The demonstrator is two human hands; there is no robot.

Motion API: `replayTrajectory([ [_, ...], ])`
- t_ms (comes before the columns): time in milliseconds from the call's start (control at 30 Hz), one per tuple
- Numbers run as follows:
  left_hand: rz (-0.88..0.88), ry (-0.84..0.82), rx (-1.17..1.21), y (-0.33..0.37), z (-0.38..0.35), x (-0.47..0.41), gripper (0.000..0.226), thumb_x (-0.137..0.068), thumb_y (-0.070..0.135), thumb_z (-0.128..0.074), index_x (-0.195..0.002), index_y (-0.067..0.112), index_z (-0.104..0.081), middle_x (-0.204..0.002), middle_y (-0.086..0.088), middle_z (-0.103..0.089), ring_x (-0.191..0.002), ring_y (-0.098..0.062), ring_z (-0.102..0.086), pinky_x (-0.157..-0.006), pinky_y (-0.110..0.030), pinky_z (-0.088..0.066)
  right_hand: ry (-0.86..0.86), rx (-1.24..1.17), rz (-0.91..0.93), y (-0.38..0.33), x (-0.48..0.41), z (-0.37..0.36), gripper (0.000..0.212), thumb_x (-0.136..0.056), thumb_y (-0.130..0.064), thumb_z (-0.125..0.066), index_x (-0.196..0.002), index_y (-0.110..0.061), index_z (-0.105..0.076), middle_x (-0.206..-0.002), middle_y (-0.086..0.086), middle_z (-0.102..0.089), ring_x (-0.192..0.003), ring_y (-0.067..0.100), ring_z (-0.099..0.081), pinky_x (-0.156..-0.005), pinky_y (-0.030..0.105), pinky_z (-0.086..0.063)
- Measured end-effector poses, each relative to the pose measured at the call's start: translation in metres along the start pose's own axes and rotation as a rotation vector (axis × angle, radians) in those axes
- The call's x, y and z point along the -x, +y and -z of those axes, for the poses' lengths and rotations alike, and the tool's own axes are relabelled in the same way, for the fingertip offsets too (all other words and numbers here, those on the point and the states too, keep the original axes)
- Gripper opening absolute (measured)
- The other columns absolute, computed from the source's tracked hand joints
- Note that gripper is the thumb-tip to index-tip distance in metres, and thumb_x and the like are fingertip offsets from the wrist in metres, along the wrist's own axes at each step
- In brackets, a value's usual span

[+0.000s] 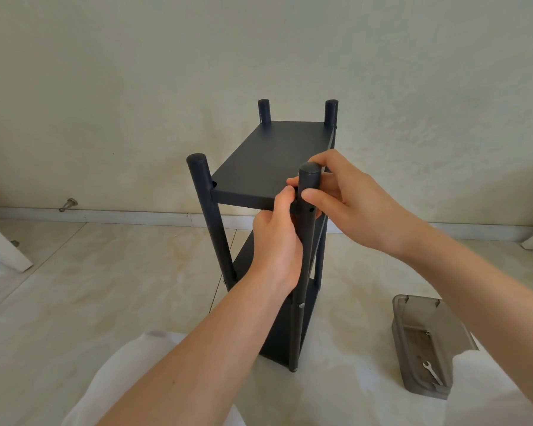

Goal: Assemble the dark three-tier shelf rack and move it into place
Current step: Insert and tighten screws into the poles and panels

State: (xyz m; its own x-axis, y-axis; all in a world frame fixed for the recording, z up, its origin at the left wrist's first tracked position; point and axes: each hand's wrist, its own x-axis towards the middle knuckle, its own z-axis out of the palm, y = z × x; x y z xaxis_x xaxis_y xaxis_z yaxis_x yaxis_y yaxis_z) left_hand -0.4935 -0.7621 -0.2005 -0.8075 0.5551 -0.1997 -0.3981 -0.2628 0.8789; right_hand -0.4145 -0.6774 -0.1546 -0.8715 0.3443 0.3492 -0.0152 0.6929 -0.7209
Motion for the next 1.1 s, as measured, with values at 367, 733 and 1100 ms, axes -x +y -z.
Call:
replayTrajectory([
  [367,-0.005,-0.186,-0.035,0.006,0.01,0.003,0.033,-0.101,0.039,-0.055,-0.088,0.023,-0.08,-0.095,-0.002,-0.077,-0.087,-0.011,-0.075,-0.067,-0.021,-0.057,0.168,-0.223,-0.075,0.009,0.01,0.006,0.017,-0.094,-0.016,-0.065,-0.111,-0.021,-0.065,-0.105,-0.009,-0.073,-0.103,0.004,-0.067,-0.094,0.022,-0.052],
  [733,0.008,-0.278,-0.093,0.009,0.022,0.003,0.019,-0.092,0.037,-0.056,-0.1,0.024,-0.067,-0.096,0.007,-0.079,-0.096,-0.01,-0.075,-0.084,-0.025,-0.053,-0.053,-0.378,-0.747,0.116,0.045,0.019,0.016,-0.098,-0.015,-0.06,-0.112,-0.01,-0.065,-0.104,0.007,-0.075,-0.104,0.021,-0.07,-0.098,0.041,-0.054],
  [1100,0.025,-0.362,-0.005,0.004,0.033,-0.001,0.044,-0.079,0.034,-0.064,-0.121,0.021,-0.06,-0.121,0.004,-0.073,-0.112,-0.012,-0.07,-0.087,-0.022,-0.056,-0.225,0.208,-1.178,0.28,0.129,-0.052,0.019,-0.098,-0.017,-0.055,-0.081,-0.009,-0.05,-0.09,0.018,-0.058,-0.084,0.025,-0.058,-0.066,0.026,-0.034],
])
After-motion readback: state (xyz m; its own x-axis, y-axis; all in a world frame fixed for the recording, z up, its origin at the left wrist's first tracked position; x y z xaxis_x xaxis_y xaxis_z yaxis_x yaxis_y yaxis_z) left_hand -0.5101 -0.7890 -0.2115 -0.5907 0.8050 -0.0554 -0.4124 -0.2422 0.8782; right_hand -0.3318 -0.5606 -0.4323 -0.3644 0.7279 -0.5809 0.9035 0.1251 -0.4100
